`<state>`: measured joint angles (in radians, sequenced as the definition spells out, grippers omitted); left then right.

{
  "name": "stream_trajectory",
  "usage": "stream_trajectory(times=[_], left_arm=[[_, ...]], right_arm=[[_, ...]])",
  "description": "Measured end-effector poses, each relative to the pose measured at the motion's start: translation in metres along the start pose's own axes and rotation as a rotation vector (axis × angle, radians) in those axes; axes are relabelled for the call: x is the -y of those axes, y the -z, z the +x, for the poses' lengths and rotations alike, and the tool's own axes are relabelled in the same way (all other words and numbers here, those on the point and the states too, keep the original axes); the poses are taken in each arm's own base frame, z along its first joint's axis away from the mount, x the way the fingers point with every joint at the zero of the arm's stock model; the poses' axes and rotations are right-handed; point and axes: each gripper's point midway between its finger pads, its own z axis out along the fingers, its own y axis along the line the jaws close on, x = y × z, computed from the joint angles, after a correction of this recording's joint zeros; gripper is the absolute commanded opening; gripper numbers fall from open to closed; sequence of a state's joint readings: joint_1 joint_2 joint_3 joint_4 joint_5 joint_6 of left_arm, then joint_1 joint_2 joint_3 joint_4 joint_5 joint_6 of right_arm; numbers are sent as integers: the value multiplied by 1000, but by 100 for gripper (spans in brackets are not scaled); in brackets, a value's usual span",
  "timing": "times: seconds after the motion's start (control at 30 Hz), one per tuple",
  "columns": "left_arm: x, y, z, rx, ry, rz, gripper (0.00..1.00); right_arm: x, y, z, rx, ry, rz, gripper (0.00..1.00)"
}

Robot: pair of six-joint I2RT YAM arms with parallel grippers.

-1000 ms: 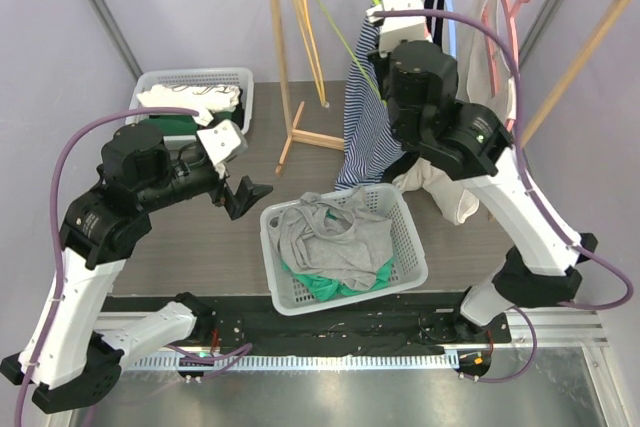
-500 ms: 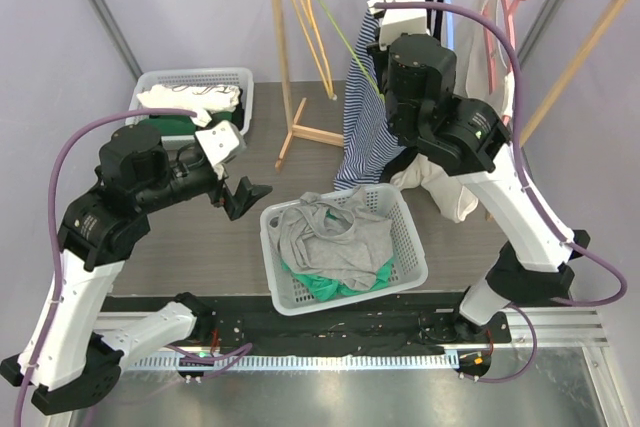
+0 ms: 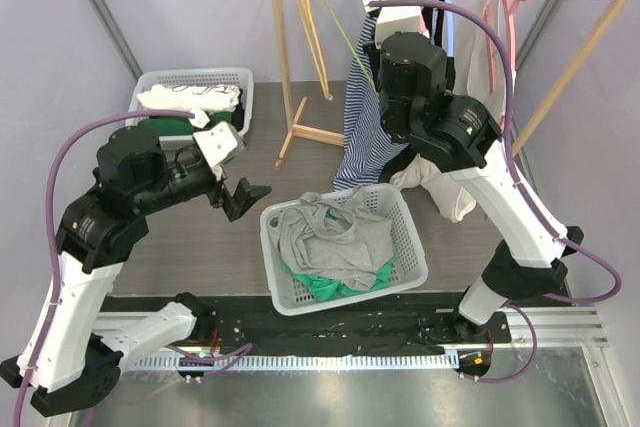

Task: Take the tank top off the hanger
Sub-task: Place the hanger at the clothesline.

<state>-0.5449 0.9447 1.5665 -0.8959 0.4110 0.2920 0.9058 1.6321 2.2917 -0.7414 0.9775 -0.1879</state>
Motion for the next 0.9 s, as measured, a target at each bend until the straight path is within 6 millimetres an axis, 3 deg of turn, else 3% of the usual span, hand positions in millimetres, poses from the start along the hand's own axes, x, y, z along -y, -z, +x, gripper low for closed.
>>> stream_trajectory(times=[0.23, 0.53, 0.9], left_arm=[[0, 0, 0, 0, 0, 0, 100], [0, 1, -3, 7, -3, -1, 100], [0, 2, -4, 10, -3, 1, 100]], right_arm=[[0, -2, 4, -8, 3, 6, 1], [-5, -14, 29, -59, 43, 10, 1], [1, -6, 20, -35, 8, -36, 1]])
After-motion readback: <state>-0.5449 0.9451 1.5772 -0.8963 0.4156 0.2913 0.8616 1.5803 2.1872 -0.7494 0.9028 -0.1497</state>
